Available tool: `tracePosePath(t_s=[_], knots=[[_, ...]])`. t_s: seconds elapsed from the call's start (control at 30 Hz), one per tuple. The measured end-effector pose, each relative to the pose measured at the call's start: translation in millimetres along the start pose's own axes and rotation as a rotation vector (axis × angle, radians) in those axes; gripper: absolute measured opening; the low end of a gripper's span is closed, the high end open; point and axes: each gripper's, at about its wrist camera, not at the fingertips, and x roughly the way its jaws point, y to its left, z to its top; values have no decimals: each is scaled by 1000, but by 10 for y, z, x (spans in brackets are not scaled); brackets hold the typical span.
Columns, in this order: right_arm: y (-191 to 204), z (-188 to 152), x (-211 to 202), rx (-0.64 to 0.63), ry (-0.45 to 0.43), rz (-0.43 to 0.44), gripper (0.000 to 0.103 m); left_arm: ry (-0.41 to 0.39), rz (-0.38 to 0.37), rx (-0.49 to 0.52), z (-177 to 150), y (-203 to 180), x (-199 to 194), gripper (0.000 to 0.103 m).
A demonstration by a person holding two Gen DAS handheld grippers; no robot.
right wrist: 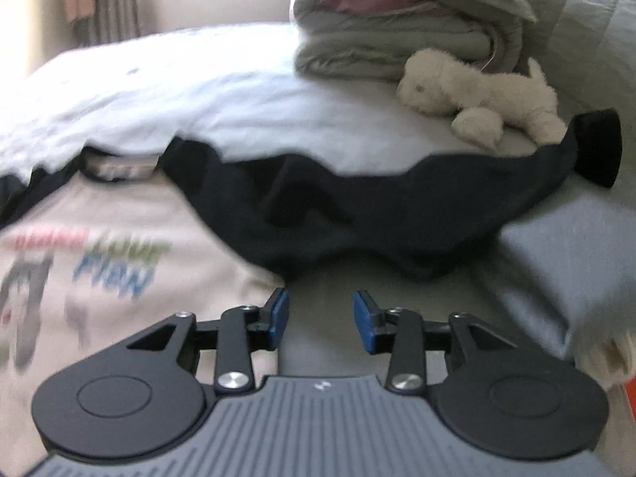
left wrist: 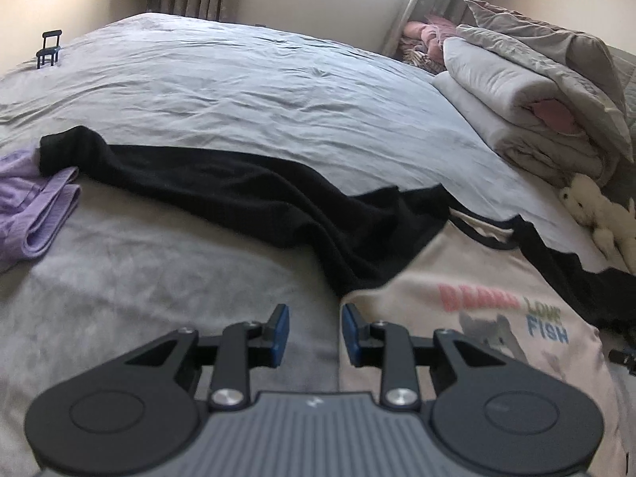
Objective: Fold clothes
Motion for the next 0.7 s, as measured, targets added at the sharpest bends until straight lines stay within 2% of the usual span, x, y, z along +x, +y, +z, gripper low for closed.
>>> tracePosePath(t_s=[0.1,0.27,0.37,0.53,0.6,0.7], knots=[[-29,-127,-74,-24,35,28,40,-11,18,14,-137,-27,-144,22],[-55,-344,-249,-51,66,84,40,17,-23,-16,-335,40,-362,17],[-4,-503,-390,-97,69,79,40,18,-47,-13,-462,75,-533,3],[102,-829,-681,-172,53,43,40,21,-87,-8,-675,131,-818,1],[108,-994,-810,-156,50,52,40,37,-125,-34,-835,177,-924,1],[87,-1252,-1026,-133,30,-9,42,63,-184,-73,-1078,247,-1084,1]])
